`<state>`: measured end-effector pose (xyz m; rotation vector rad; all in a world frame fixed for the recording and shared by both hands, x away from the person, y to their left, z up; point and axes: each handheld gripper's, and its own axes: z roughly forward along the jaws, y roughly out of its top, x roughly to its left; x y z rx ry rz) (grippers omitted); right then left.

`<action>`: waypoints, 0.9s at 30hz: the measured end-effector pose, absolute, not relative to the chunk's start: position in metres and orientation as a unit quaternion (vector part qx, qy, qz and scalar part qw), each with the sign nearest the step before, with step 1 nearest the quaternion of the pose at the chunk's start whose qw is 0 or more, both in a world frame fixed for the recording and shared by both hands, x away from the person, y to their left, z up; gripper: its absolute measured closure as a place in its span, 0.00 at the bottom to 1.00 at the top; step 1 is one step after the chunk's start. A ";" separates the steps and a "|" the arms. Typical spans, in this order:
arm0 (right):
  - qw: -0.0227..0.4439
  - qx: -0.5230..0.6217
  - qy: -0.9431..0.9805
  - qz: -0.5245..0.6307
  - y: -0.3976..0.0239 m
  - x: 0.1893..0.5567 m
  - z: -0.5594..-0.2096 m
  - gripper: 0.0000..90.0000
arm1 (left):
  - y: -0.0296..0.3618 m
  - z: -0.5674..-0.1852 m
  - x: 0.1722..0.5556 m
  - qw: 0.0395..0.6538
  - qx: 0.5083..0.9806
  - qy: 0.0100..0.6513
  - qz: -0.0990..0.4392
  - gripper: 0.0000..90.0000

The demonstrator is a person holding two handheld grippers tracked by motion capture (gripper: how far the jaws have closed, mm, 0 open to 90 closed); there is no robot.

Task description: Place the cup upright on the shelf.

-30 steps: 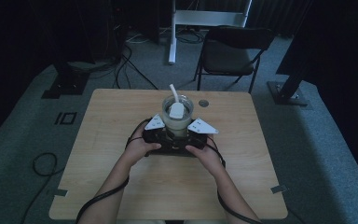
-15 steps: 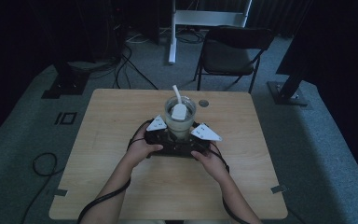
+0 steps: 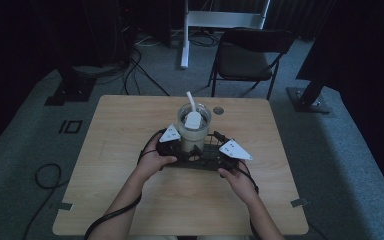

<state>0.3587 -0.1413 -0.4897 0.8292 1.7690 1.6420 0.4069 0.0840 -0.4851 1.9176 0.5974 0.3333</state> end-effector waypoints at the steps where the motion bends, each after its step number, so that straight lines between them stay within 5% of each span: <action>1: 0.283 0.319 0.666 0.612 -0.144 0.357 -0.490 0.10 | 0.085 -0.485 0.406 0.527 0.800 0.253 0.139 0.13; 27: 0.311 0.370 0.641 0.596 -0.219 0.331 -0.491 0.10 | 0.146 -0.471 0.368 0.570 0.748 0.299 0.161 0.11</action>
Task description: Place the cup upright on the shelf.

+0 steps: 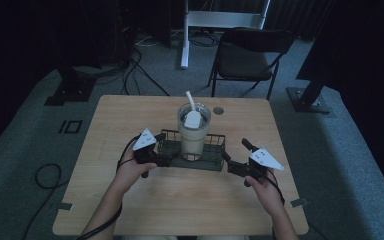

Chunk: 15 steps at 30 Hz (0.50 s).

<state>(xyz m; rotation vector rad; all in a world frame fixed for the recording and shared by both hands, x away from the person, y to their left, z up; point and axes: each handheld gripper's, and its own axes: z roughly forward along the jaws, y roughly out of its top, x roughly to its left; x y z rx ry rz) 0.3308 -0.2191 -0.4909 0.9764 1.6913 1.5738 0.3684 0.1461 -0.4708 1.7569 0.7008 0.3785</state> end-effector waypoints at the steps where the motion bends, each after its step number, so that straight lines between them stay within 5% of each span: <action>1: 0.313 0.372 0.640 0.594 -0.222 0.330 -0.492 0.10 | 0.150 -0.471 0.366 0.571 0.746 0.301 0.163 0.11; 15: 0.321 0.406 0.635 0.574 -0.253 0.321 -0.506 0.10 | 0.196 -0.478 0.347 0.576 0.724 0.334 0.178 0.11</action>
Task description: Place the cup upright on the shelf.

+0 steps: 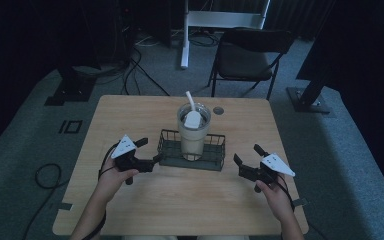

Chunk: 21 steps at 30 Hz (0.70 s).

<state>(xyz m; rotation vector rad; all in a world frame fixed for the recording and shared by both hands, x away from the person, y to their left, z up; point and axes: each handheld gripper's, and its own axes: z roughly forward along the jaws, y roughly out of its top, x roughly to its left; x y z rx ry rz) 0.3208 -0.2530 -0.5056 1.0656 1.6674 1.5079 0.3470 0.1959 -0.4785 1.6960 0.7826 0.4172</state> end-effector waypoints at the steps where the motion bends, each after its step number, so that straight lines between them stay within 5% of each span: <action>1: 0.322 0.407 0.634 0.573 -0.255 0.320 -0.507 0.10 | 0.200 -0.480 0.346 0.574 0.724 0.338 0.182 0.11; 16: 0.327 0.434 0.637 0.547 -0.283 0.306 -0.520 0.10 | 0.247 -0.509 0.325 0.550 0.711 0.388 0.205 0.11; 21: 0.321 0.450 0.642 0.531 -0.289 0.301 -0.526 0.10 | 0.262 -0.517 0.319 0.535 0.706 0.412 0.215 0.03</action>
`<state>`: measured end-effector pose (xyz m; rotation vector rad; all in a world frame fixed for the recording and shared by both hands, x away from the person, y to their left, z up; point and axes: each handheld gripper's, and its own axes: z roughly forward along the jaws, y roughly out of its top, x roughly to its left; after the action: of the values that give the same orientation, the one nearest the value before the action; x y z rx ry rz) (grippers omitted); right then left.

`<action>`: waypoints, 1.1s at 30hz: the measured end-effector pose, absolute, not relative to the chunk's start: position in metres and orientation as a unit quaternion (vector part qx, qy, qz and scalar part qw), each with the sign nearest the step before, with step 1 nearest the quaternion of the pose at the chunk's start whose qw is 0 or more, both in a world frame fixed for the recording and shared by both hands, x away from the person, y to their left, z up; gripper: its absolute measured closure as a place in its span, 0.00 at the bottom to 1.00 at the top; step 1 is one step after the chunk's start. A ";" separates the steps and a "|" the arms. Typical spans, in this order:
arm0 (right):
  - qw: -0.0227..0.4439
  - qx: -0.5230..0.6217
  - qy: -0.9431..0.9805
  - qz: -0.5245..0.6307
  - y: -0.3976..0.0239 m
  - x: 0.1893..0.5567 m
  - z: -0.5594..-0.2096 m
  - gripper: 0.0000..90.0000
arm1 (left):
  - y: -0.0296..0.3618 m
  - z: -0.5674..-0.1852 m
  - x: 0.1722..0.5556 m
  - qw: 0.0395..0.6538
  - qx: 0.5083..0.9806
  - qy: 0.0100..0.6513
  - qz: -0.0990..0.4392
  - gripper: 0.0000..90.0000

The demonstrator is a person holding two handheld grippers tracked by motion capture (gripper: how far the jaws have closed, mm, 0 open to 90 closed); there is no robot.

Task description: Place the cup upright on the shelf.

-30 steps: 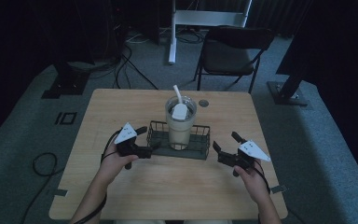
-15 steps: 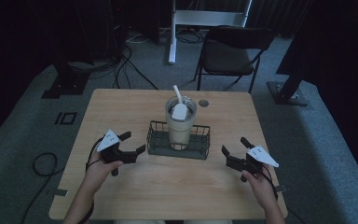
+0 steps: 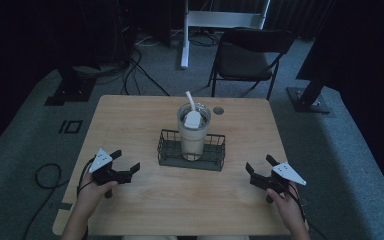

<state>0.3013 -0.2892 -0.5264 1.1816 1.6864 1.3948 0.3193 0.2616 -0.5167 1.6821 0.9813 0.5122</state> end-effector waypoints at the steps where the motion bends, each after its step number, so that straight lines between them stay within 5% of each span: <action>1: 0.320 0.451 0.644 0.529 -0.290 0.300 -0.528 0.10 | 0.265 -0.518 0.318 0.533 0.705 0.416 0.215 0.03; 17: 0.293 0.502 0.652 0.486 -0.306 0.289 -0.545 0.10 | 0.321 -0.538 0.284 0.461 0.681 0.520 0.230 0.03; 33: 0.278 0.547 0.664 0.427 -0.318 0.286 -0.546 0.10 | 0.334 -0.544 0.264 0.366 0.697 0.577 0.217 0.03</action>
<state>0.2856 -0.3175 -0.5456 1.4682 1.7821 1.1462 0.2638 0.3336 -0.5439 1.7920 1.4843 0.5587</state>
